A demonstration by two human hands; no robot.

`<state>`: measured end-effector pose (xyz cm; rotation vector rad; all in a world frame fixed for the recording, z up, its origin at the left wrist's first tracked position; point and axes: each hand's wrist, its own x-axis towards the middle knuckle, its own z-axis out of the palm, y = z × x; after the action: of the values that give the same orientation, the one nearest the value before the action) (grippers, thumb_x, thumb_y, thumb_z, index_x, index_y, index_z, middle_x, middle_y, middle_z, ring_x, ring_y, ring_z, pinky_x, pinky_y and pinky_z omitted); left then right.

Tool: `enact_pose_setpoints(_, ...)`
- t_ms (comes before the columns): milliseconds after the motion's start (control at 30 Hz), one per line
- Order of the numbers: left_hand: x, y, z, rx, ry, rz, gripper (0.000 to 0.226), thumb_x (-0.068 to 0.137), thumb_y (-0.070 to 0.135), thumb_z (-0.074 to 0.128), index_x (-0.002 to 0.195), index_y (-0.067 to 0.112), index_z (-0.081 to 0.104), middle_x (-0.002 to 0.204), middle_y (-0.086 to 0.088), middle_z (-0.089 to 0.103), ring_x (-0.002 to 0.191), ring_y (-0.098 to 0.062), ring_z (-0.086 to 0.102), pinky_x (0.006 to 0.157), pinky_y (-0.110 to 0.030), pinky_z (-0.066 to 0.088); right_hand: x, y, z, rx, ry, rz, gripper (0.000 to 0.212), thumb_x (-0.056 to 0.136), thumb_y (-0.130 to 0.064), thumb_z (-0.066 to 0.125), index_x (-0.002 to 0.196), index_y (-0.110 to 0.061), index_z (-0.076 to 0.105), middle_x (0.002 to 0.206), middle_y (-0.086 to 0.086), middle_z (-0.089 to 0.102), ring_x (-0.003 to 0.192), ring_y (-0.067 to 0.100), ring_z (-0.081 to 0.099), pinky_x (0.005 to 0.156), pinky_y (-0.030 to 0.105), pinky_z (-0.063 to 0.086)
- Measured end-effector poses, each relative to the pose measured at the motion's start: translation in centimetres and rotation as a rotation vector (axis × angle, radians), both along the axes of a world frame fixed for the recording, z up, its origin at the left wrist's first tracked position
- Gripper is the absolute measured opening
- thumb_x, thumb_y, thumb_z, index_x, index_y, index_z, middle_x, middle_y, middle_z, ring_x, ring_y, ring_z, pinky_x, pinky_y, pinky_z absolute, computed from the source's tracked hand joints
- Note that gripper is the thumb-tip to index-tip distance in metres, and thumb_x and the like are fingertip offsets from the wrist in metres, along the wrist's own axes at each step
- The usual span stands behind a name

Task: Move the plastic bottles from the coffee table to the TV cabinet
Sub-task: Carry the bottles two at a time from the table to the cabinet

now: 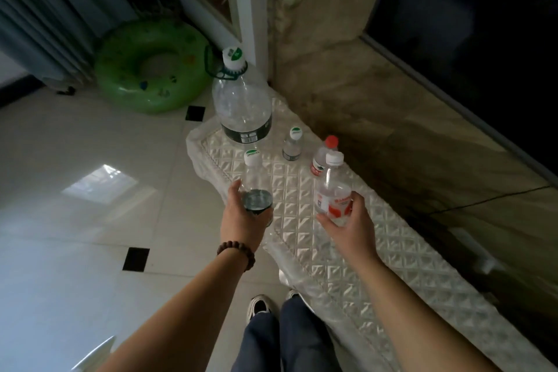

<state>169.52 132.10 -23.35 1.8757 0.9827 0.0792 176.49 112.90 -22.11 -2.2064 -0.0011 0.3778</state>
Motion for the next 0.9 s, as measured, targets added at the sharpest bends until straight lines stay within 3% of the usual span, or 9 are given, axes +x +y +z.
enact_pose_setpoints(200, 6.0, 2.0, -7.1, -0.047, -0.016, 0.021, 0.086, 0.071, 0.027, 0.081, 0.138, 0.024, 0.028, 0.127, 0.002, 0.053, 0.107, -0.012, 0.055, 0.084, -0.026, 0.046, 5.1, 4.1, -7.9, 0.015, -0.012, 0.007, 0.076, 0.068, -0.028, 0.085, 0.13, -0.013, 0.045, 0.124, 0.006, 0.056, 0.108, 0.021, 0.059, 0.085, 0.028, 0.048)
enact_pose_setpoints(433, 11.2, 3.6, -14.2, 0.124, -0.061, 0.015, 0.069, 0.074, 0.027, 0.079, 0.129, 0.022, 0.038, 0.116, 0.0, 0.058, 0.1, -0.017, 0.057, 0.081, -0.03, 0.047, 8.1, 7.0, -15.3, 0.075, -0.116, 0.034, 0.082, 0.071, -0.026, 0.083, 0.139, -0.014, 0.039, 0.135, 0.008, 0.054, 0.123, 0.023, 0.054, 0.1, 0.041, 0.048)
enact_pose_setpoints(667, 12.6, 3.8, -17.6, 0.199, -0.038, -0.021, 0.068, 0.075, 0.033, 0.077, 0.128, 0.023, 0.036, 0.119, -0.002, 0.061, 0.102, -0.024, 0.061, 0.071, -0.027, 0.041, 8.7, 7.7, -18.9, 0.059, -0.1, 0.079, 0.086, 0.073, -0.018, 0.082, 0.144, -0.015, 0.033, 0.14, 0.007, 0.05, 0.128, 0.02, 0.047, 0.103, 0.025, 0.039)
enact_pose_setpoints(767, 12.6, 3.7, -17.7, 0.229, -0.031, -0.039, 0.069, 0.075, 0.033, 0.077, 0.129, 0.02, 0.036, 0.119, -0.003, 0.06, 0.104, -0.025, 0.06, 0.072, -0.027, 0.04, 8.6, 7.6, -19.3, 0.04, -0.1, 0.086, 0.09, 0.073, -0.015, 0.081, 0.146, -0.013, 0.029, 0.143, 0.009, 0.047, 0.131, 0.021, 0.045, 0.104, 0.028, 0.04)
enact_pose_setpoints(833, 12.6, 3.6, -17.6, 0.235, -0.016, -0.043, 0.074, 0.074, 0.033, 0.078, 0.132, 0.02, 0.034, 0.124, -0.003, 0.059, 0.108, -0.027, 0.06, 0.075, -0.029, 0.044, 8.5, 7.6, -19.1, 0.039, -0.087, 0.082, 0.091, 0.073, -0.015, 0.082, 0.146, -0.014, 0.029, 0.144, 0.008, 0.046, 0.132, 0.021, 0.044, 0.106, 0.026, 0.037)
enact_pose_setpoints(900, 12.5, 3.6, -17.2, 0.23, 0.003, -0.059, 0.087, 0.072, 0.035, 0.08, 0.14, 0.022, 0.027, 0.135, -0.004, 0.054, 0.118, -0.026, 0.055, 0.088, -0.037, 0.049, 8.6, 7.5, -18.6, 0.044, -0.063, 0.083, 0.091, 0.073, -0.018, 0.082, 0.147, -0.016, 0.029, 0.145, 0.006, 0.045, 0.134, 0.018, 0.041, 0.106, 0.02, 0.031)
